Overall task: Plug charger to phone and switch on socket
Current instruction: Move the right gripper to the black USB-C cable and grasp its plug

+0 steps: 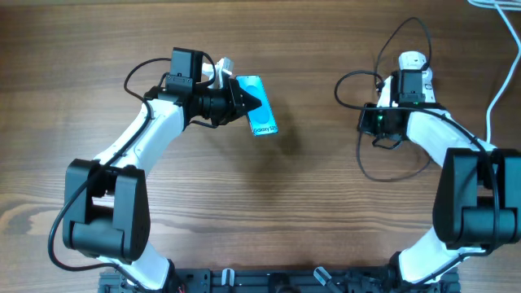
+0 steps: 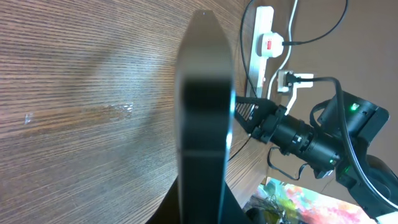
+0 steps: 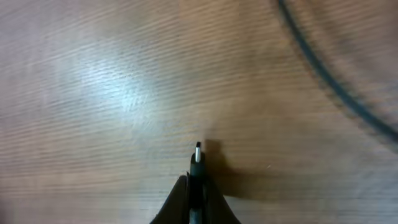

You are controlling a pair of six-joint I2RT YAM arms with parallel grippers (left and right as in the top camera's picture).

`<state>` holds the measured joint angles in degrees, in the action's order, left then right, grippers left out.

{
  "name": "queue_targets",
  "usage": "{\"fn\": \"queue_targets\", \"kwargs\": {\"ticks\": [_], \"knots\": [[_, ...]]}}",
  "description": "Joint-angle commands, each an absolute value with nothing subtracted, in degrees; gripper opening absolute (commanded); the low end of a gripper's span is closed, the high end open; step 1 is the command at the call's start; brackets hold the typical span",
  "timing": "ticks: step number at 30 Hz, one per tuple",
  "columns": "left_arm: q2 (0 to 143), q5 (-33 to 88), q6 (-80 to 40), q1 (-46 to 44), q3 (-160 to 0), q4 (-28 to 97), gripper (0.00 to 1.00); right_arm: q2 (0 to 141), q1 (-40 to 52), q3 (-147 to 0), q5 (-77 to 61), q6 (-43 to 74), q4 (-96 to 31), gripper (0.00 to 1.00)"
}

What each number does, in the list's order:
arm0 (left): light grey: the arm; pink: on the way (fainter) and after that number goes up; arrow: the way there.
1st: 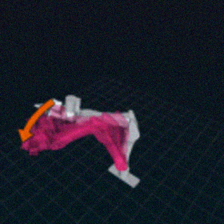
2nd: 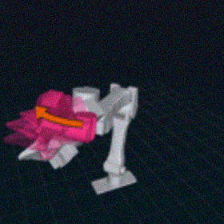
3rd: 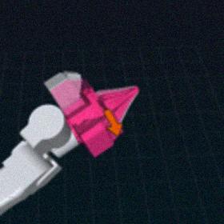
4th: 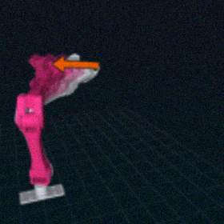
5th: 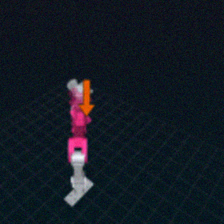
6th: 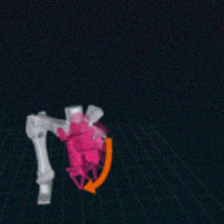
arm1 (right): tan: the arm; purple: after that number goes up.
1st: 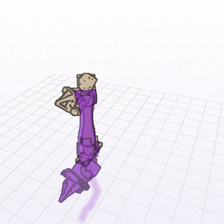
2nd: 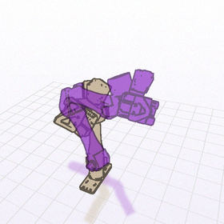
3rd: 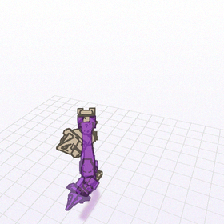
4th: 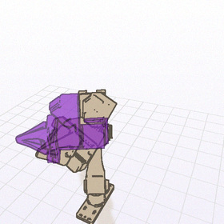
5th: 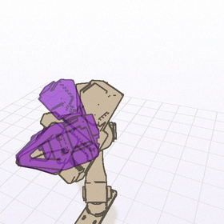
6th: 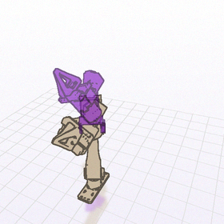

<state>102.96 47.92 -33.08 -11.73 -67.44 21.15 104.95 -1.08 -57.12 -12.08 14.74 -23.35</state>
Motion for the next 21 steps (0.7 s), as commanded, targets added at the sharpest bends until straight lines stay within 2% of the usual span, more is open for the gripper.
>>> {"fn": "queue_targets", "kwargs": {"ticks": [1, 2, 4, 6, 11, 14, 16, 19, 21], "knots": [[102.6, 50.1, -32.6, -11.7, -68.1, 20.7, 0.04, 105.5, 6.0, -53.8, -20.7, 7.4, -28.9, 0.05], [102.6, 50.1, -32.6, -11.7, -68.1, 20.8, 0.04, 105.5, 8.8, -53.8, -19.0, 7.2, -29.6, 0.06], [102.6, 50.1, -32.6, -11.7, -68.1, 21.5, 0.04, 105.5, 13.5, -53.8, -10.8, 9.7, -29.4, 0.28], [102.6, 50.1, -32.6, -11.7, -68.1, 22.0, 0.04, 105.5, 14.0, -53.9, -8.5, 10.7, -29.2, 0.38], [102.6, 50.1, -32.6, -11.7, -68.1, 22.0, 0.04, 105.5, 13.9, -53.9, -5.3, 10.5, -30.9, 0.43], [102.6, 50.1, -32.6, -11.7, -68.1, 22.0, 0.04, 105.5, 13.9, -53.9, -3.4, 10.5, -34.2, 0.43], [102.6, 50.1, -32.6, -11.7, -68.1, 22.0, 0.04, 105.5, 14.1, -53.9, -3.5, 10.2, -35.1, 0.38], [102.6, 49.9, -32.6, -11.7, -68.1, 22.0, 0.04, 105.6, 15.9, -53.9, -3.5, 10.2, -33.0, 0.45], [102.6, 49.9, -32.6, -11.7, -68.1, 22.1, 0.04, 106.5, 17.4, -53.9, -3.1, 10.1, -32.2, 0.45]]}}
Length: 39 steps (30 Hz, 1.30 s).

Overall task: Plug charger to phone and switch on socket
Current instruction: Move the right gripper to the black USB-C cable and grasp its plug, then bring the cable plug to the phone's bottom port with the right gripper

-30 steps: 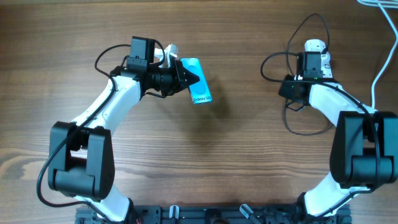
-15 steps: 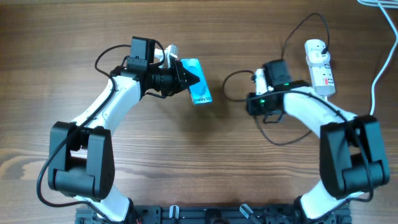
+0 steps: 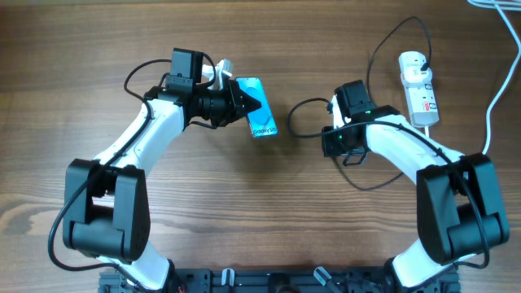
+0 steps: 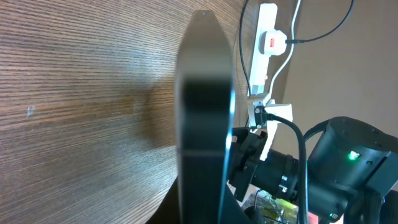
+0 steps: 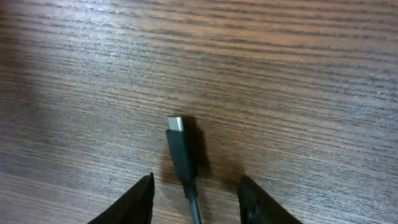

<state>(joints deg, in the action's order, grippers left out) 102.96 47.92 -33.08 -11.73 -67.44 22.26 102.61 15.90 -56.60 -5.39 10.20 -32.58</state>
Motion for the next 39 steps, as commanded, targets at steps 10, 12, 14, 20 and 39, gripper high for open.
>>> {"fn": "queue_targets", "kwargs": {"ticks": [10, 12, 14, 20, 39], "knots": [[102.6, 49.9, -32.6, -11.7, -68.1, 22.5, 0.04, 110.2, 18.4, -54.3, -9.8, 9.3, -32.3, 0.05], [102.6, 49.9, -32.6, -11.7, -68.1, 22.4, 0.04, 108.4, 18.3, -56.0, -22.7, 4.9, -33.1, 0.05], [102.6, 51.0, -32.4, -10.9, -68.1, 22.4, 0.04, 104.2, 18.2, -57.3, -35.9, 0.5, -35.5, 0.05], [102.6, 76.4, -30.2, -0.8, -68.1, 5.9, 0.04, 90.6, 18.1, -56.4, -68.9, -9.8, -39.2, 0.05], [102.5, 77.8, -43.1, -2.7, -68.1, -15.7, 0.04, 94.1, 24.5, -49.2, -63.0, 45.3, 24.4, 0.04]]}}
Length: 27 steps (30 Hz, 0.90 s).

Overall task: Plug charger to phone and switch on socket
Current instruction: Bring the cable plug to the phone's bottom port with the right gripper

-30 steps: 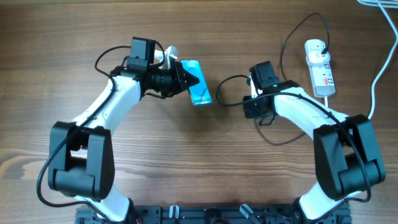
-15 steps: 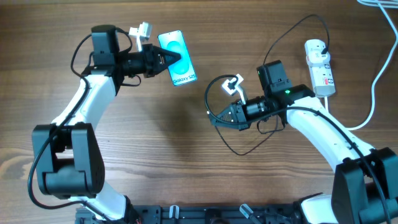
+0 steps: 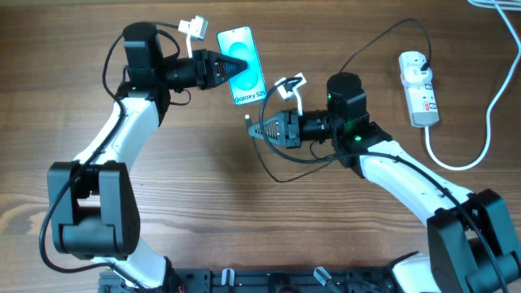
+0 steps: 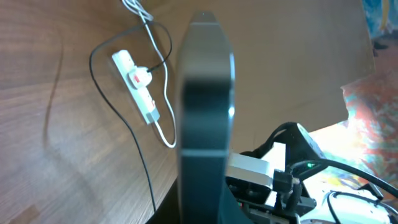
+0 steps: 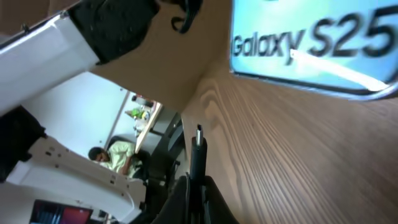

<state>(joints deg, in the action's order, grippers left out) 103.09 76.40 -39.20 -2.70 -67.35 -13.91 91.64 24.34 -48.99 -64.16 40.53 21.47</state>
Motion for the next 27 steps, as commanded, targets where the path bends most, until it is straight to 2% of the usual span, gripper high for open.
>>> {"fn": "queue_targets", "kwargs": {"ticks": [1, 7, 27], "knots": [[102.5, 77.8, -43.1, -2.7, -68.1, -15.7, 0.04, 95.0, 24.5, -49.2, -63.0, 46.5, 26.3, 0.04], [102.4, 80.5, -43.2, -1.6, -68.1, -15.7, 0.04, 97.0, 24.2, -49.2, -66.0, 47.2, 31.4, 0.04], [102.4, 81.6, -44.0, 0.2, -68.1, -15.7, 0.04, 97.2, 22.7, -49.2, -63.8, 52.7, 34.9, 0.04]]}}
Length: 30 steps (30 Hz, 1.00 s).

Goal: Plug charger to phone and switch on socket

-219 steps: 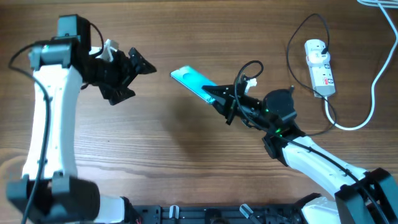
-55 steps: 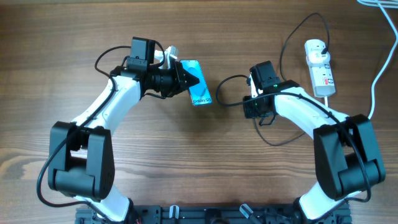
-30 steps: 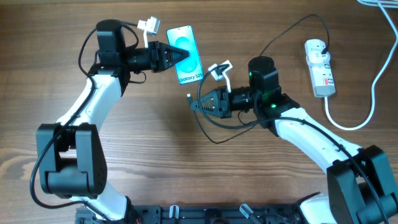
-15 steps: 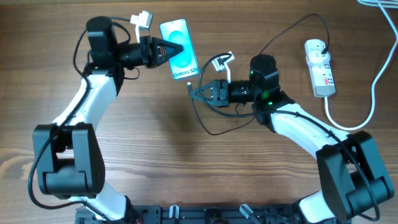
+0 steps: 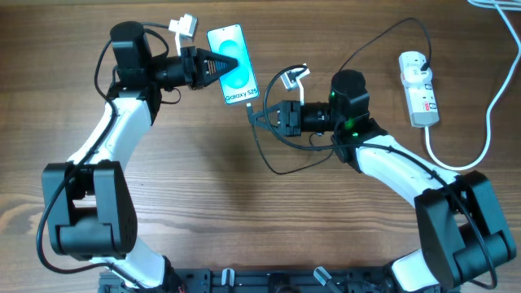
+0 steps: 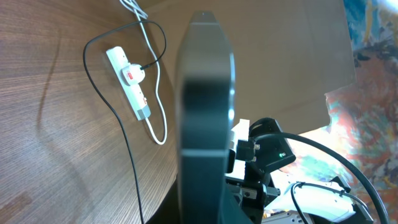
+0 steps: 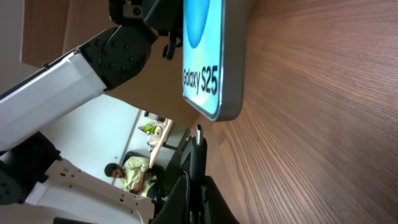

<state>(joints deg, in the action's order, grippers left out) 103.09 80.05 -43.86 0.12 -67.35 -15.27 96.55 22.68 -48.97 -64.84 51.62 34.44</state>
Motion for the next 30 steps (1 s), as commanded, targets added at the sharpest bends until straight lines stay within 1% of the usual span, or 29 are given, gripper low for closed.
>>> {"fn": "queue_targets", "kwargs": {"ticks": [1, 30], "knots": [[102.4, 81.6, -44.0, 0.2, -68.1, -15.6, 0.04, 97.2, 22.7, -49.2, -63.8, 52.7, 34.9, 0.04], [102.4, 80.9, -44.2, -0.3, -68.1, -15.7, 0.04, 97.2, 24.5, -49.2, -61.3, 54.7, 36.6, 0.04]]}}
